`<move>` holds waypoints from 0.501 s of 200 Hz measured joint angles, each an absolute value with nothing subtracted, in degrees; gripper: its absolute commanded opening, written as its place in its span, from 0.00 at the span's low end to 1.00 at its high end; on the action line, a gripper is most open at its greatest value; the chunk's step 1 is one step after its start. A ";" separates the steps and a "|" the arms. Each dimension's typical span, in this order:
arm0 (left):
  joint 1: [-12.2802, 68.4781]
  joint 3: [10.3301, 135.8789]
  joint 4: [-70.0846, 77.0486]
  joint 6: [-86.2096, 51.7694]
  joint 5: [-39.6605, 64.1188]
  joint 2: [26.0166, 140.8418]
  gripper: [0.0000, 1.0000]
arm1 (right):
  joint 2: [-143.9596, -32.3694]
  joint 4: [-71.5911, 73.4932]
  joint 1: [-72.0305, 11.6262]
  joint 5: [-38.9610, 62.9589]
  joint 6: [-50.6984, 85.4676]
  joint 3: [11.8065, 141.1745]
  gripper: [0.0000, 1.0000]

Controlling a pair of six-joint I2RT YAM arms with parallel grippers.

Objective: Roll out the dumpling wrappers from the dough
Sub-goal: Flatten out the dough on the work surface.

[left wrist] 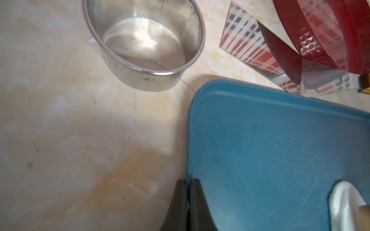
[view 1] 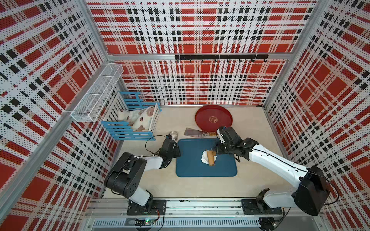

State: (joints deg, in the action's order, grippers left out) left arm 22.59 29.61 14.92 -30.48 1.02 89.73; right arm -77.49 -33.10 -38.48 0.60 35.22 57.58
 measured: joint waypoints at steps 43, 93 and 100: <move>22.61 29.54 15.03 -30.59 1.10 89.73 0.00 | -77.47 -30.52 -37.50 1.30 36.29 56.47 0.00; 22.61 29.54 15.05 -30.61 1.19 89.73 0.00 | -78.61 -28.49 -36.95 1.48 36.49 56.45 0.00; 22.61 29.54 15.05 -30.61 1.19 89.73 0.00 | -78.87 -28.29 -36.95 1.56 36.47 56.45 0.00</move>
